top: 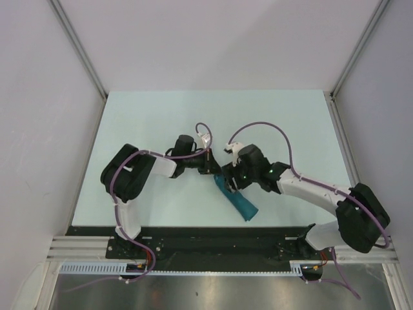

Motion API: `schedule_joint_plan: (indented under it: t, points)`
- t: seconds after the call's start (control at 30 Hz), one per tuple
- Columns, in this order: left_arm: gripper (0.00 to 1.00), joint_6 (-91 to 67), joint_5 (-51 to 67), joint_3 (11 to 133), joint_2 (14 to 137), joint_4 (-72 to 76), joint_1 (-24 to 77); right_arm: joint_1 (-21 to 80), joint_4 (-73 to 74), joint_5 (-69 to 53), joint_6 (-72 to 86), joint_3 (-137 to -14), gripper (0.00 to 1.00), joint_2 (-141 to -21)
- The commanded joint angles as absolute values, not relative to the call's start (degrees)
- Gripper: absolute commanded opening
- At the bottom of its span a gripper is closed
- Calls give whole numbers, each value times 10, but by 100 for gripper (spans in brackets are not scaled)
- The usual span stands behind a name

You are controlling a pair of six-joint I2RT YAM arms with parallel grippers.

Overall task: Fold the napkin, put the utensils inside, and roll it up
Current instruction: Roll the napkin with the utensil

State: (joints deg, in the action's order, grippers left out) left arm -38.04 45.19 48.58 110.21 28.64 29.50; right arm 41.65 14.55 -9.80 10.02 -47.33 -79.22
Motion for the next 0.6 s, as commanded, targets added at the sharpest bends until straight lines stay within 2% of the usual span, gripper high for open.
schedule_joint_plan:
  t: [0.0, 0.07, 0.27, 0.57]
  points:
    - [0, -385, 435, 510, 1114, 274, 298, 533, 159, 161, 86, -485, 68, -783]
    - [0, -387, 432, 515, 1115, 270, 297, 565, 155, 239, 85, -486, 68, -801]
    - [0, -388, 429, 524, 1121, 263, 297, 647, 149, 341, 71, -498, 69, -870]
    - [0, -395, 426, 534, 1132, 266, 296, 651, 161, 352, 71, -519, 69, -943]
